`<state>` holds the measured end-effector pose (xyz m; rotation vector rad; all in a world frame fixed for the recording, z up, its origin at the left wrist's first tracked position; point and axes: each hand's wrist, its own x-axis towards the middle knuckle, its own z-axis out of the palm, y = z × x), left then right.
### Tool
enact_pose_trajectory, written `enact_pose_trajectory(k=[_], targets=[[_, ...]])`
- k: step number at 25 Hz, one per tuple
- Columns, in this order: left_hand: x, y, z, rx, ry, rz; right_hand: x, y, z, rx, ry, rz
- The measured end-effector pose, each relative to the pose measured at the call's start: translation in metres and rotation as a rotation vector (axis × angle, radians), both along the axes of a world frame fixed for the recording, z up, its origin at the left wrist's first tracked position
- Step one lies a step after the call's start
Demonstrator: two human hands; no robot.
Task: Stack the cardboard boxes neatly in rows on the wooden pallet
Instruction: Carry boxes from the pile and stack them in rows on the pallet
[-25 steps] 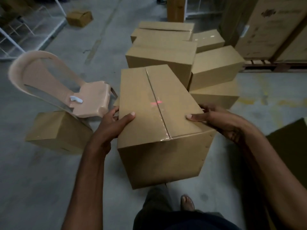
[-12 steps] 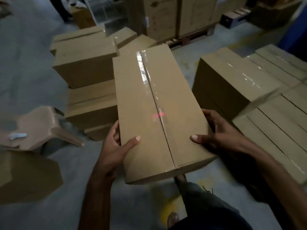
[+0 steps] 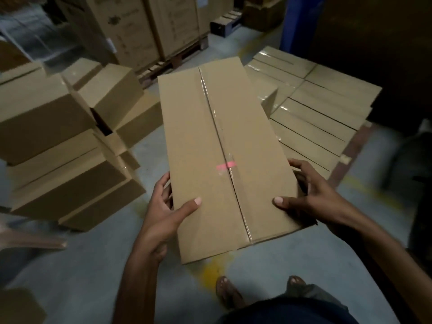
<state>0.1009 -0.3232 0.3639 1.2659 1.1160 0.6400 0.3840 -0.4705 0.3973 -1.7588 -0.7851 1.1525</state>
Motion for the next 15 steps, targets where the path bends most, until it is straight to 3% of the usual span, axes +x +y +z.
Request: enact_pose_trajectory(k=[6,15], targets=[[0.111,-0.051,0.010,0.007,0.016,-0.213,0.081,-0.100,-0.005,-0.021,-0.020,-0.131],[0.306,-0.154,0.001,-0.045,0.035,-0.307,0.268,-0.211,0.000,-0.065,0.099,-0.456]])
